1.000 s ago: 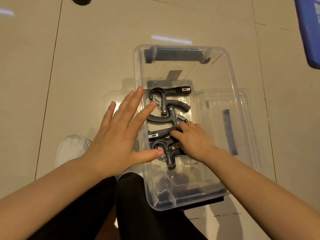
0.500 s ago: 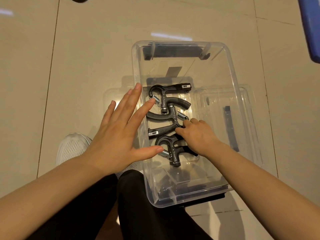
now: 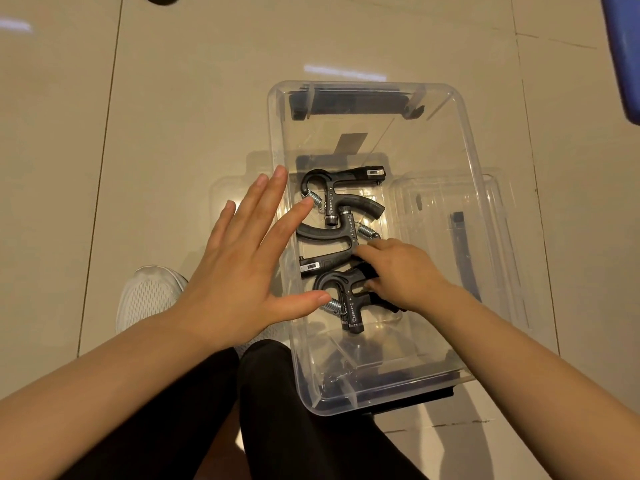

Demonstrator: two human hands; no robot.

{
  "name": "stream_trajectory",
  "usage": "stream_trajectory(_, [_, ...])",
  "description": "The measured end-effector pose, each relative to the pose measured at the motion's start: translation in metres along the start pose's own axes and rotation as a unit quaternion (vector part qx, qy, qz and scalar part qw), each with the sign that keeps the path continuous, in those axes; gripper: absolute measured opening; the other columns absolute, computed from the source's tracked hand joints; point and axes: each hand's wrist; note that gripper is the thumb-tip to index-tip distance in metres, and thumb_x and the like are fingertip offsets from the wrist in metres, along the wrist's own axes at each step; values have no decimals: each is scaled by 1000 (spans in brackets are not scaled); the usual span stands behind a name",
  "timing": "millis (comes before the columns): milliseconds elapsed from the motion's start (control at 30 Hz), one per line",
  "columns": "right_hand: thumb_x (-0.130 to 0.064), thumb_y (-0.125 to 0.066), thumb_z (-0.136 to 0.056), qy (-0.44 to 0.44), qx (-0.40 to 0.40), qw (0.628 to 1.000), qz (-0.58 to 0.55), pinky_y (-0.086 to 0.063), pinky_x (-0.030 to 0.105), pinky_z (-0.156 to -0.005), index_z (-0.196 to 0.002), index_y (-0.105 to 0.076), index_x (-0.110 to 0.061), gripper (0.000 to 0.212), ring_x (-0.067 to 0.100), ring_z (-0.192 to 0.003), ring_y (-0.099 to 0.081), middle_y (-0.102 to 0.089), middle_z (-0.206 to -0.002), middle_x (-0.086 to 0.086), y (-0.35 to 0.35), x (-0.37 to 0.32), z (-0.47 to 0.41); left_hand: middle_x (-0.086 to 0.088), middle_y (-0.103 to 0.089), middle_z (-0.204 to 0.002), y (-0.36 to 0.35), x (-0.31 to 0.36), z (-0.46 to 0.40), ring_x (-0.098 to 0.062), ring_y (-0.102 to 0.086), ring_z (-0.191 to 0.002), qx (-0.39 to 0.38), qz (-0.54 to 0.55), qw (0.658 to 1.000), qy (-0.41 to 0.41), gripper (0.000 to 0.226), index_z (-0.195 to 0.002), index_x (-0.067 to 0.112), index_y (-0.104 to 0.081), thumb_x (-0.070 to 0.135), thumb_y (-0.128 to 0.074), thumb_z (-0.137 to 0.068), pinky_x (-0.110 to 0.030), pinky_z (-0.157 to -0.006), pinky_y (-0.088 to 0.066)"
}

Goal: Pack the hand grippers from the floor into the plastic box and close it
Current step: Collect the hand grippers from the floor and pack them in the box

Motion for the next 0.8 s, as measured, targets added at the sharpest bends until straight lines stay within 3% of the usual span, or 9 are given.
stream_trajectory(100, [-30, -59, -90, -42, 116, 983, -133, -41, 31, -91, -134, -47, -21, 47, 22, -122, -44, -48, -136, 2, 25, 5, 27, -2, 7, -159, 0, -1, 0, -17, 11, -145, 4, -13, 1000, -3, 93, -150, 27, -13, 77, -36, -76, -45, -114, 0])
stream_trajectory(167, [-28, -56, -92, -53, 241, 955, -165, -36, 24, -87, -123, -58, -16, 33, 20, -115, -50, -56, -125, 2, 41, 4, 65, -3, 6, -159, -1, -2, 0, -17, 10, -145, 5, -18, 1000, -11, 91, -150, 25, -15, 77, -35, -77, -41, -116, 2])
stream_trajectory(233, [-30, -51, -91, -79, 308, 933, -167, -33, 17, -89, -114, -62, -13, 31, 16, -108, -51, -61, -116, 4, 41, -6, 106, -5, 6, -159, 0, -4, 0, -19, 9, -145, -2, -24, 999, -22, 88, -150, 25, -18, 76, -33, -79, -40, -117, 2])
stream_trajectory(367, [-40, -32, -97, -106, 282, 940, -161, -40, 31, -92, -118, -56, -18, 38, 21, -110, -54, -61, -122, 9, -10, -32, 146, -8, 8, -158, 4, -9, -1, -21, 8, -145, -21, -46, 997, -57, 86, -150, 28, -17, 78, -29, -80, -48, -115, -4])
stream_trajectory(433, [-36, -25, -98, -115, 311, 929, -163, -40, 36, -88, -112, -61, -15, 44, 25, -101, -59, -64, -117, 11, -26, -38, 146, -10, 7, -158, 10, -13, -2, -24, 7, -145, -45, -71, 993, -79, 90, -150, 28, -18, 81, -29, -78, -50, -115, -4])
stream_trajectory(567, [-34, -25, -97, -142, 346, 915, -150, -37, 36, -87, -109, -68, -10, 51, 23, -100, -58, -65, -117, 10, -28, -37, 138, -18, -1, -157, 25, -23, -11, -31, 1, -145, -90, -151, 975, -135, 93, -149, 25, -23, 84, -28, -76, -53, -114, -8])
stream_trajectory(800, [-32, -26, -96, -148, 341, 917, -146, -41, 40, -88, -116, -64, -9, 49, 27, -108, -57, -63, -120, 12, -31, -37, 139, -17, 1, -157, 34, -23, -12, -32, -1, -145, -112, -155, 969, -154, 85, -150, 28, -20, 79, -26, -82, -53, -112, -18])
Point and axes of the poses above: each hand's wrist, its own z-axis away from the middle knuckle, its own y-axis out of the back of the hand, x = y × z
